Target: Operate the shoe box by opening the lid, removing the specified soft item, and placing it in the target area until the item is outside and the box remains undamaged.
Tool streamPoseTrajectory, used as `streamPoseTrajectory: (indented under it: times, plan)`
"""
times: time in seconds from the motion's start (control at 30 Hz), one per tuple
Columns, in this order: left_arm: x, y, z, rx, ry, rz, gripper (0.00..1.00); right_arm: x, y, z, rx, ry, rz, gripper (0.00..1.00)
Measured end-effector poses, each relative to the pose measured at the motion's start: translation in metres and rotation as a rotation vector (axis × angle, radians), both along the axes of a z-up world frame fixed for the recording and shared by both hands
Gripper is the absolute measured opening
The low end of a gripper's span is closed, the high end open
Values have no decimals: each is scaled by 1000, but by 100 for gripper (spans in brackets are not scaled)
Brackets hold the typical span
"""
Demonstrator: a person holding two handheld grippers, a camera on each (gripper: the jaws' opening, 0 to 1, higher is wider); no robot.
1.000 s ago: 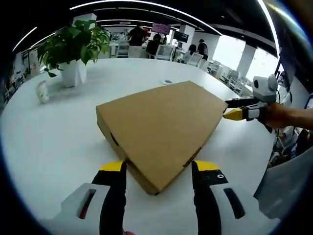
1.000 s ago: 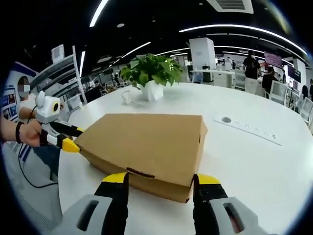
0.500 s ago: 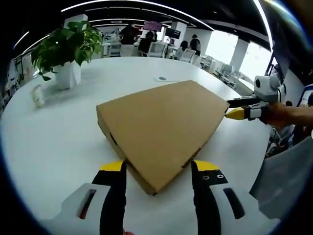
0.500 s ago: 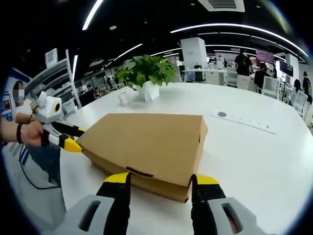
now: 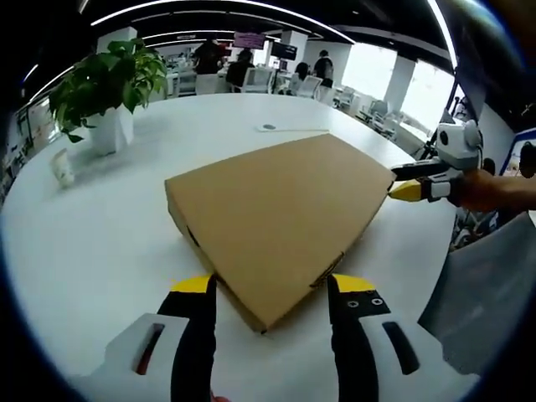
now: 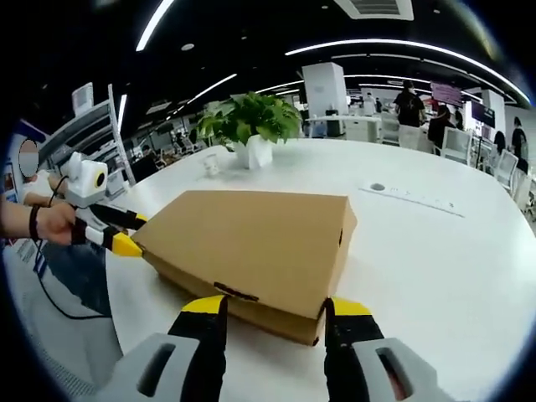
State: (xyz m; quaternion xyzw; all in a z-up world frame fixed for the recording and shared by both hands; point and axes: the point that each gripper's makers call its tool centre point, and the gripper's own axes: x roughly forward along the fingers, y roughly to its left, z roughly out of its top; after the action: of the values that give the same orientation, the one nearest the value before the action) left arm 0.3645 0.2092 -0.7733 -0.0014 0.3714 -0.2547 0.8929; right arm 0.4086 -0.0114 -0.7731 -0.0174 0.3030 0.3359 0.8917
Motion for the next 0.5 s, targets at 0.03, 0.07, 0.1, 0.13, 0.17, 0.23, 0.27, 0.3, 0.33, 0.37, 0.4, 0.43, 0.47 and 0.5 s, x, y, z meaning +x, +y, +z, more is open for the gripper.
streamPoseTrajectory:
  times: [0.03,0.07,0.1,0.13,0.17,0.23,0.27,0.3,0.33,0.37,0.4,0.43,0.47,0.5]
  plan:
    - [0,0,0,-1,-1,1,54,1,0,0,-1,0,0,43]
    - [0,0,0,0,-1,1,54,1,0,0,-1,1,1,43]
    - [0,0,0,1,-2,1,54,2,0,0,-3,1,3,43]
    - [1,0,0,0,-3,3,54,2,0,-1,-3,1,3,43]
    - [1,0,0,0,-4,4,54,2,0,-1,-4,1,3,43]
    - [0,0,0,0,-5,6,54,1,0,-1,-4,1,1,43]
    - [0,0,0,0,-6,9,54,2,0,-1,-5,3,1,43]
    - [0,0,0,-1,-6,10,54,2,1,-1,-6,5,2,43]
    - [0,0,1,-2,-7,12,54,2,1,-1,-9,9,4,43]
    - [0,0,1,-4,-8,16,54,2,1,0,-11,12,5,43]
    - [0,1,2,-6,-8,18,53,2,1,0,-12,14,6,43]
    - [-1,1,3,-11,-9,24,53,2,0,1,-11,16,7,43]
    - [-1,1,5,-16,-11,28,53,3,0,1,-9,17,7,43]
    - [-1,1,6,-19,-12,30,53,2,0,3,-6,17,6,43]
